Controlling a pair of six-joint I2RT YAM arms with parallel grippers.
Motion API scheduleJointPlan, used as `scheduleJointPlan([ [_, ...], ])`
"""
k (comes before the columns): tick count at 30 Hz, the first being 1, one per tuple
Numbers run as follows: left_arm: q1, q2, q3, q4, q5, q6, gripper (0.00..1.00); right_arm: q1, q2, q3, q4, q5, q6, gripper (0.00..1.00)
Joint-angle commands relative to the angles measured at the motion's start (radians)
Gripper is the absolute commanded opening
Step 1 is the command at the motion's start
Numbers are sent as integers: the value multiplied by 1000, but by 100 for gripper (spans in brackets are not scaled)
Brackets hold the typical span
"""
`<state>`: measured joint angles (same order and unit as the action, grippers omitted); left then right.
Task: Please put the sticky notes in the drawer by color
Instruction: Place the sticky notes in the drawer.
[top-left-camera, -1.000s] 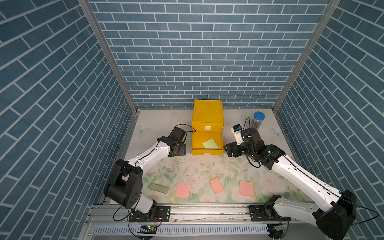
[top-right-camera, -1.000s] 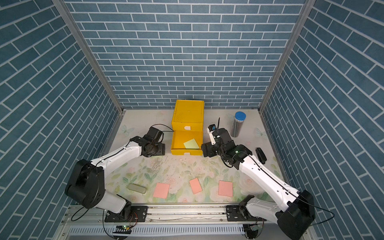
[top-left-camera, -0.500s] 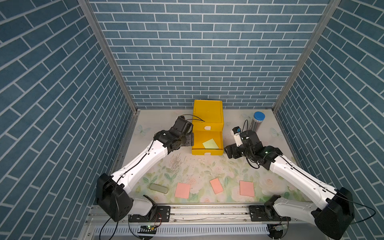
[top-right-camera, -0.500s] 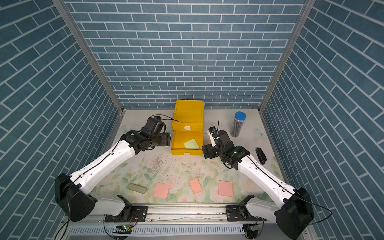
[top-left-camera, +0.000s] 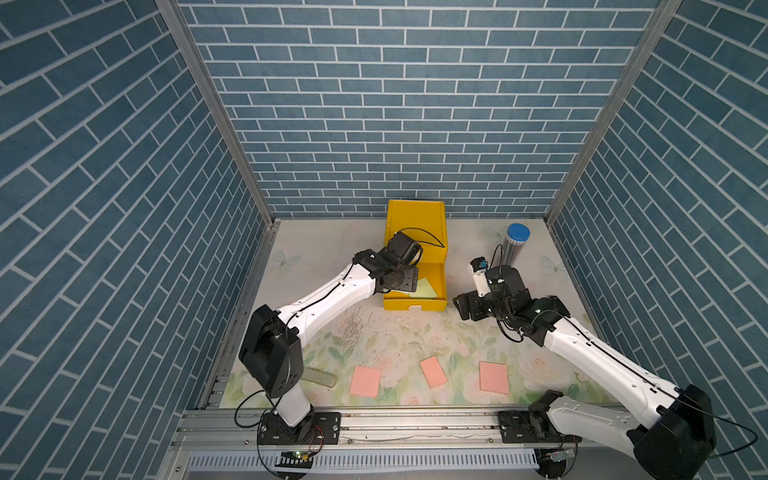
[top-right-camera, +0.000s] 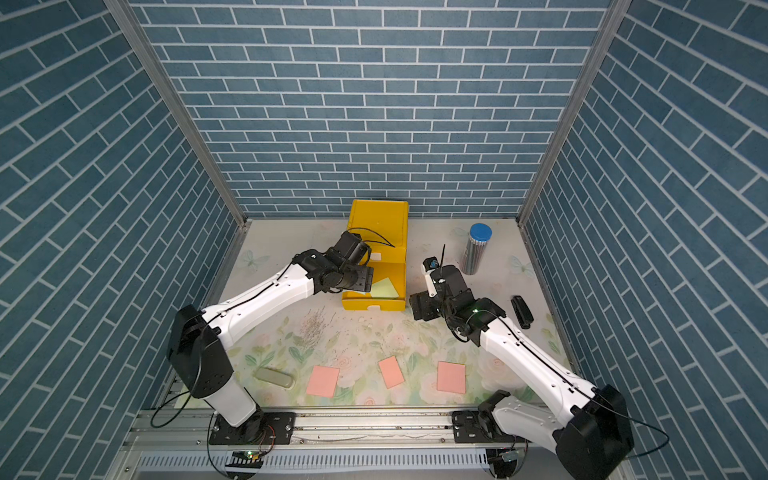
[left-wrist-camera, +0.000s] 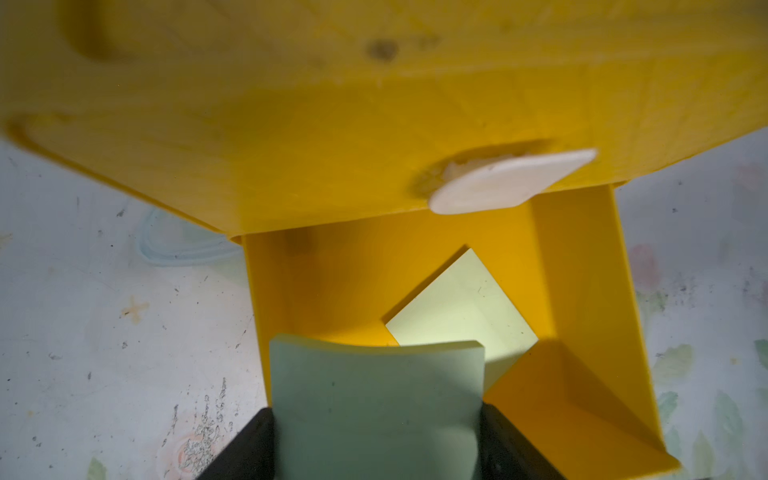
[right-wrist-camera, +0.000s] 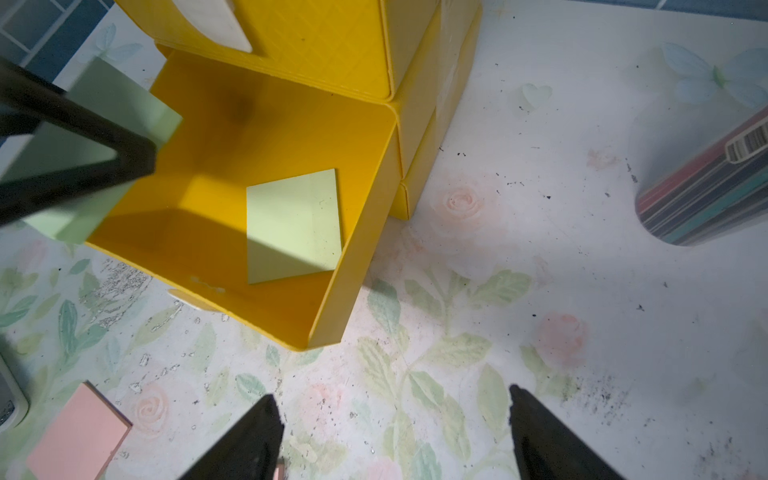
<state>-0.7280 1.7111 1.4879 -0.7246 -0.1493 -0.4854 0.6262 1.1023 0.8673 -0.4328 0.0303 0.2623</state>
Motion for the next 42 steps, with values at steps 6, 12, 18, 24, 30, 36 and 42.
scheduleJointPlan([
  [6, -16, 61, 62, 26, -30, 8, 77, -11, -16, -32, 17, -21, -8, 87],
  [12, -29, 105, 63, 28, -53, 4, 79, -13, -8, -38, 25, -33, -8, 87],
  [18, -42, 119, 66, 26, -70, 5, 81, -13, 7, -36, 40, -56, -2, 87],
  [24, -46, 125, 52, 33, -95, 7, 81, -13, 22, -41, 52, -74, 0, 86],
  [30, -53, 116, 55, 22, -109, 7, 85, -13, 18, -43, 53, -69, 2, 86],
  [36, -54, 106, 57, 29, -107, 7, 90, -13, 25, -44, 52, -73, 2, 86],
  [42, -67, 42, 97, 67, -56, 15, 88, -13, 10, -48, 85, -99, -11, 85],
])
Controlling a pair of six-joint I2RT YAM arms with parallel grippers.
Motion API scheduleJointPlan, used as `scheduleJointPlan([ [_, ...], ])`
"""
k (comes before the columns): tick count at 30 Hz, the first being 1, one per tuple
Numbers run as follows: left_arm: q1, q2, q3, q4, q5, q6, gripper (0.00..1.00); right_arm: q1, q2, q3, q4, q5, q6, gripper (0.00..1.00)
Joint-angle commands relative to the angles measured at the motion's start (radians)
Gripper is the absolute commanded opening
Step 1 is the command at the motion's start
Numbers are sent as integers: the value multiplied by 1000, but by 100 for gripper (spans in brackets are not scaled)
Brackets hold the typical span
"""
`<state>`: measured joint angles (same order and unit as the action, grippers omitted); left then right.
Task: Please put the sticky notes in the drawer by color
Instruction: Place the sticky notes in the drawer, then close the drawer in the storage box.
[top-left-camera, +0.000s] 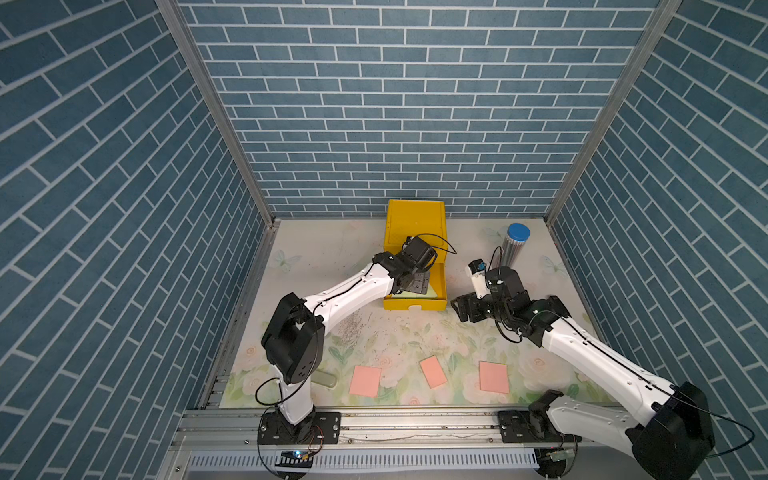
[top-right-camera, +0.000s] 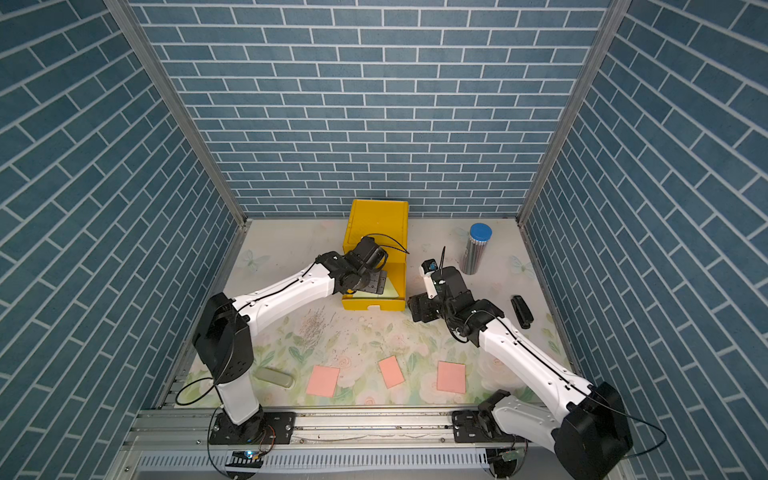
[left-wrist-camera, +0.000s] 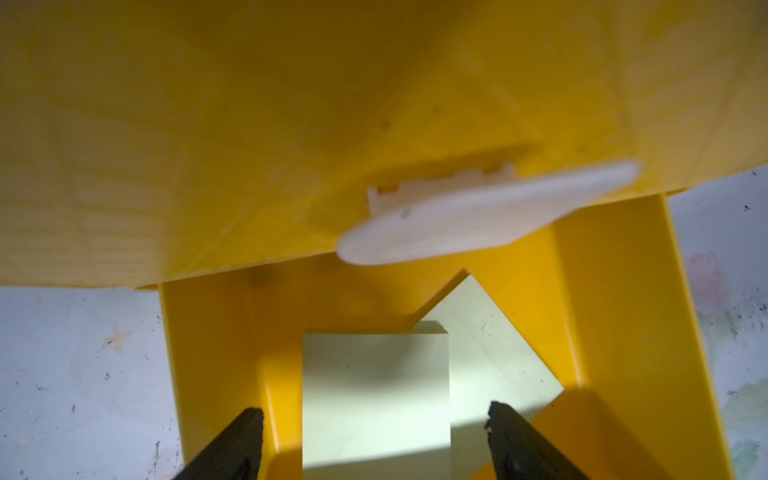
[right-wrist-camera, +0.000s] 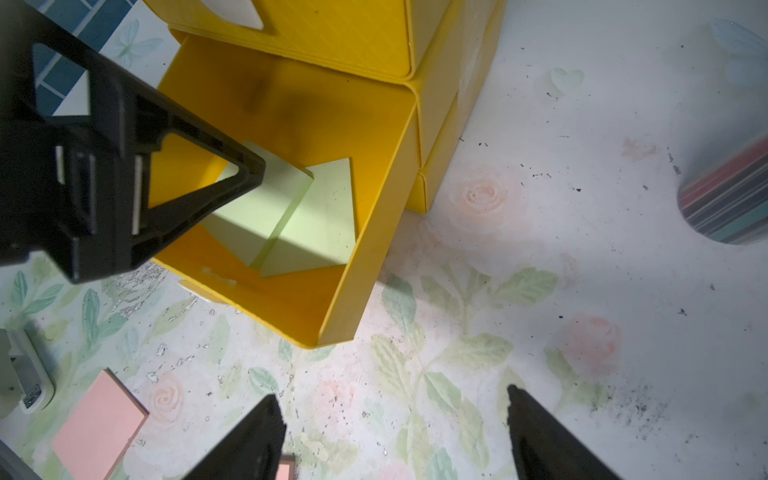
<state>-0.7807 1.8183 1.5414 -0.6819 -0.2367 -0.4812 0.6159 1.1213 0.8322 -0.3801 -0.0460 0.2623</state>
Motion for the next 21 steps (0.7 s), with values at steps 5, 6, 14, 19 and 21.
scheduleJointPlan([
  [5, 3, -210, 92, 131, 120, 43, 91, 13, -39, -29, 107, -172, -17, 77],
  [6, 13, -224, 111, 132, 117, 54, 92, 29, -46, -29, 121, -198, -18, 76],
  [14, 282, -190, 175, 187, 328, 110, 100, 196, 14, 1, 205, -284, 2, 74],
  [19, 345, -65, 235, 240, 396, 174, 96, 254, 95, 8, 266, -323, -5, 72],
  [21, 345, -3, 271, 210, 385, 188, 93, 270, 145, 23, 268, -313, -15, 72],
])
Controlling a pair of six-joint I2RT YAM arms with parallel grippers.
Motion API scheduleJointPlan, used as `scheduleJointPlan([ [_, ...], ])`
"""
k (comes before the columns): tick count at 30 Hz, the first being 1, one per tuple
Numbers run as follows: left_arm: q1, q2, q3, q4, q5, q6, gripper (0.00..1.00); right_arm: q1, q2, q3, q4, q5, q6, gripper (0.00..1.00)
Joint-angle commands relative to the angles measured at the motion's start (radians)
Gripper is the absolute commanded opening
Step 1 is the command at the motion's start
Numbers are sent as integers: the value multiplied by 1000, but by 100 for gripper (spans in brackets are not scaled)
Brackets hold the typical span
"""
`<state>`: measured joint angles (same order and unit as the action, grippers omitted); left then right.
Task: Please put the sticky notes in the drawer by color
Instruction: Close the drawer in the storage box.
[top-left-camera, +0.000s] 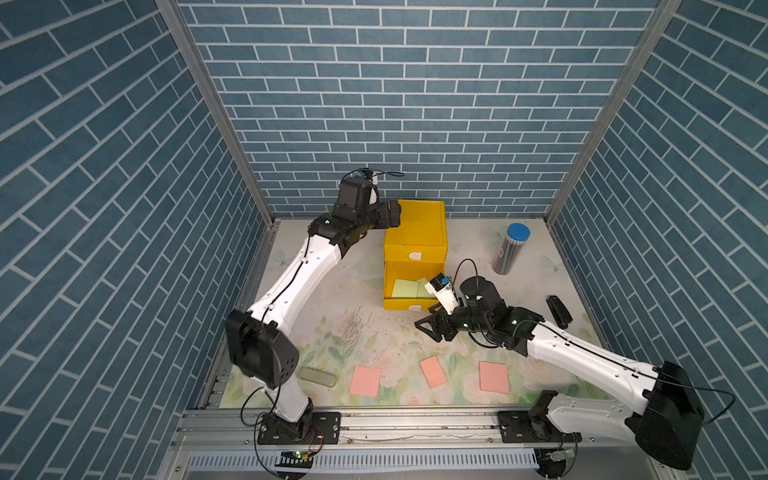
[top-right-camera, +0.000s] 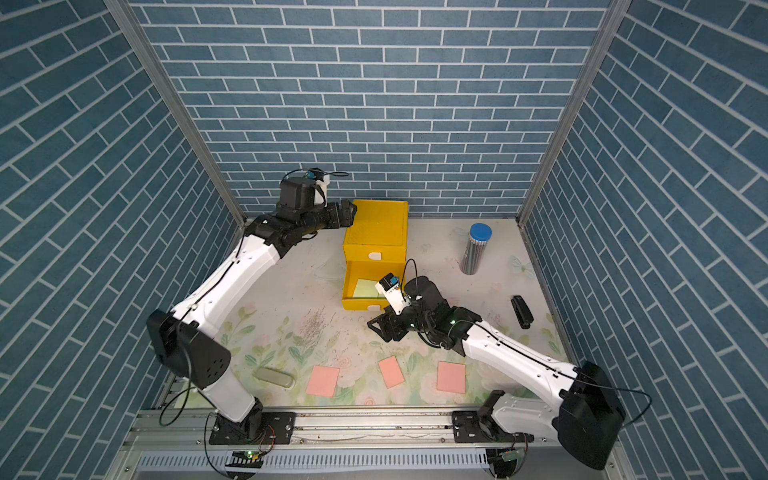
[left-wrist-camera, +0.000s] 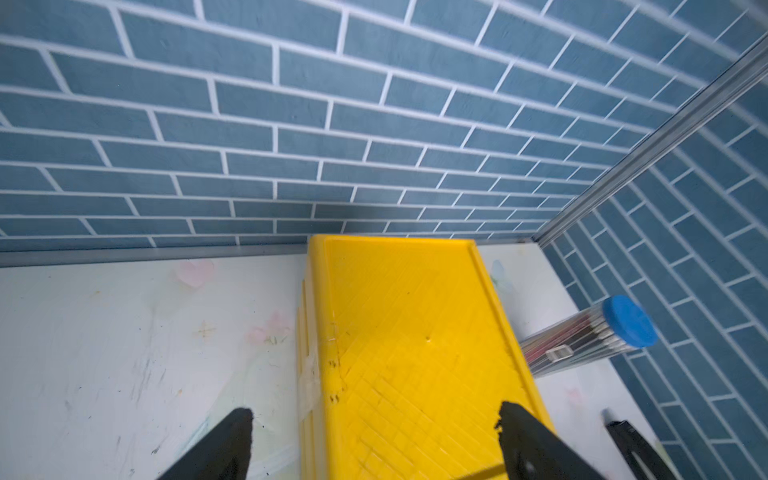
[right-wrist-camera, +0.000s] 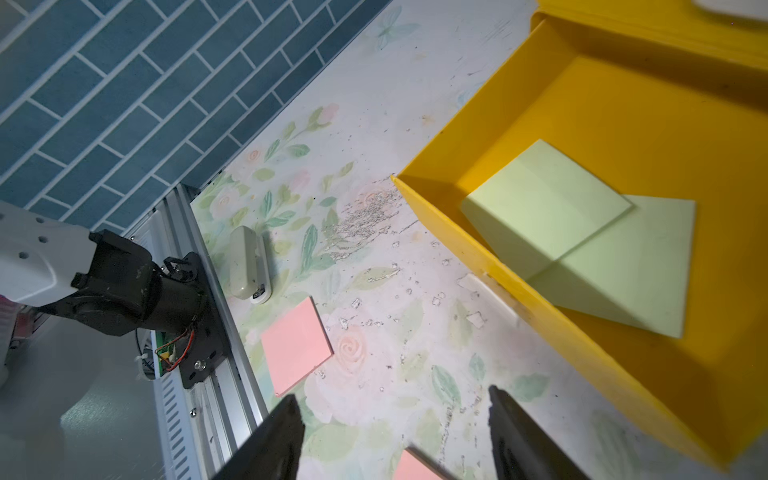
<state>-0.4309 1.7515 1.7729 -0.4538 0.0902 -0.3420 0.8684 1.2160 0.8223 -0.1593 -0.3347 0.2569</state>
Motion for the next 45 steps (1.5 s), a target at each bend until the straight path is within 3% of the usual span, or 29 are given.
scheduleJointPlan([
  [1, -4, 82, 43, -28, 48, 52, 92, 19, 70, 43, 45, -19, -14, 72],
  [8, -5, 98, -40, -11, -22, 15, 87, 19, 180, 79, 56, 34, -49, 72],
  [14, -7, 98, -109, -5, -35, 17, 83, 12, 294, 196, -10, 245, -146, 72],
  [30, -33, 59, -268, 31, -52, -19, 79, -29, 512, 395, 68, 508, -308, 75],
  [37, -35, 35, -253, 19, -55, -14, 79, -28, 507, 392, 169, 560, -369, 75],
  [41, -35, 30, -254, 12, -62, -8, 79, -21, 457, 324, 223, 532, -362, 74],
  [45, -35, 30, -250, 7, -63, -3, 79, -17, 350, 238, 261, 426, -319, 73],
])
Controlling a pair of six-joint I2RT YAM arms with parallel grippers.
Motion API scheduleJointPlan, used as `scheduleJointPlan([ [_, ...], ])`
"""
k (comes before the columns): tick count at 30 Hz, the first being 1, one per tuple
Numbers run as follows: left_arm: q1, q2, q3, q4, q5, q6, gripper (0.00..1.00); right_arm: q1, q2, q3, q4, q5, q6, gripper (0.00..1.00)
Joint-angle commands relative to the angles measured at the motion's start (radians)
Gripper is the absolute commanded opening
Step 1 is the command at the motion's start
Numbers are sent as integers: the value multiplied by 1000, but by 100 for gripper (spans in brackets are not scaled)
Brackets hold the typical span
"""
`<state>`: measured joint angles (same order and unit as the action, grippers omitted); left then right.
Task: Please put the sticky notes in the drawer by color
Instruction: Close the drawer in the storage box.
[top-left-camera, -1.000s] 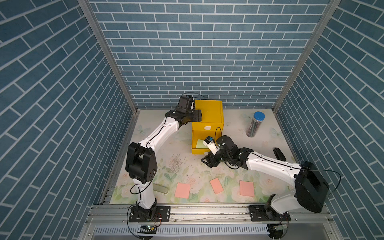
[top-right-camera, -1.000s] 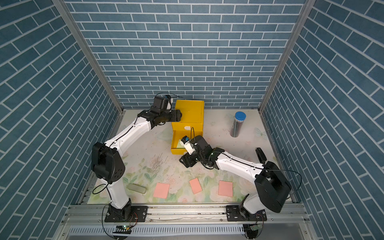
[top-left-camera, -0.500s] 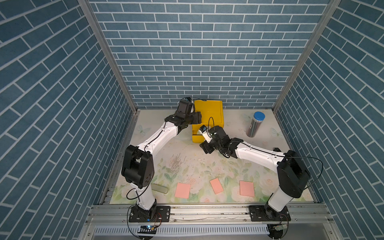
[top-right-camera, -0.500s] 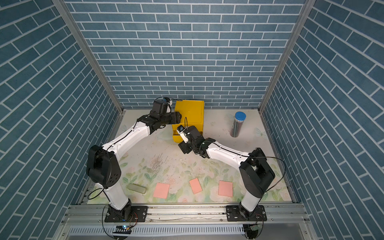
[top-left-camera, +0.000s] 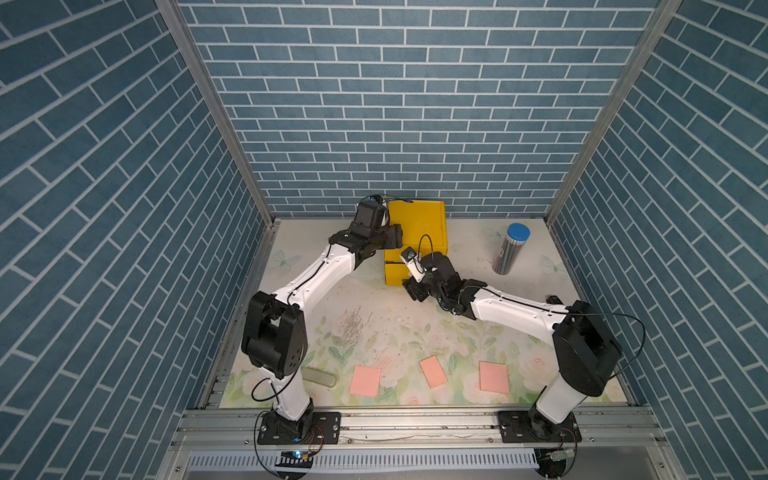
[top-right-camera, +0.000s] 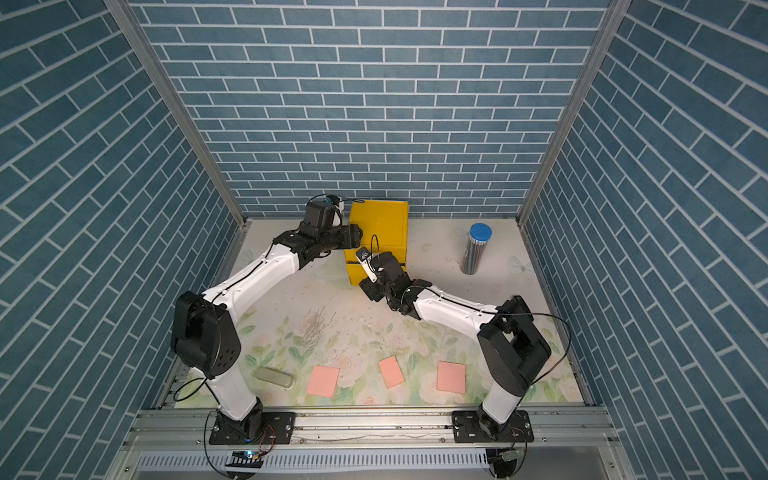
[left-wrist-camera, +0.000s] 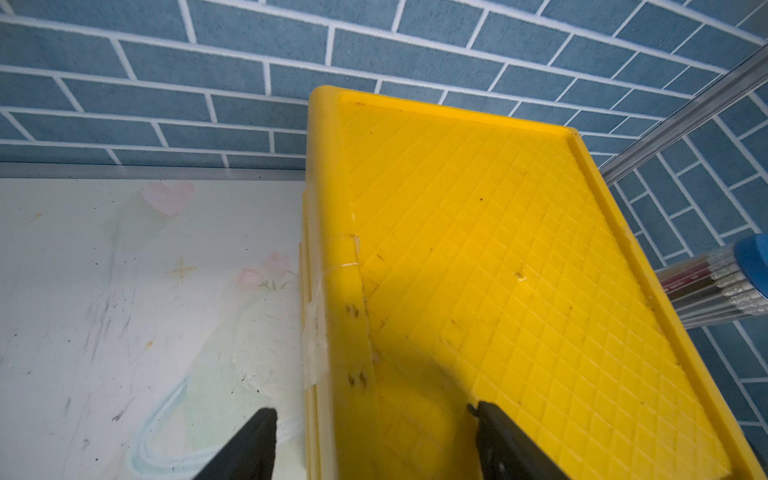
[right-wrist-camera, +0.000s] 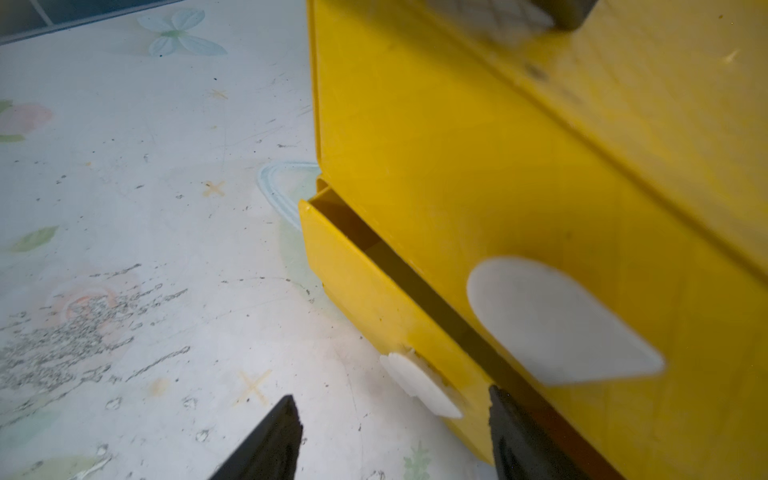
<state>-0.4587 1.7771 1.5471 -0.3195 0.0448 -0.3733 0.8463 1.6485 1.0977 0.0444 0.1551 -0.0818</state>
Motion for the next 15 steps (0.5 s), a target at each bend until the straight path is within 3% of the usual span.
scheduleJointPlan([
  [1, -7, 3, -24, -126, -16, 28, 79, 5, -96, -51, 60, -108, 28, 73],
  [3, -7, 0, -27, -124, -17, 26, 79, 5, -95, -64, 63, -212, 31, 73],
  [6, -6, 0, -26, -118, -23, 21, 80, 5, -28, -31, 43, -260, 14, 72],
  [10, -9, 3, -27, -122, -25, 17, 81, -2, 79, 46, 10, -237, -7, 72],
  [15, -10, -4, -37, -125, -31, 19, 81, -4, 152, 116, 18, -43, -52, 72],
])
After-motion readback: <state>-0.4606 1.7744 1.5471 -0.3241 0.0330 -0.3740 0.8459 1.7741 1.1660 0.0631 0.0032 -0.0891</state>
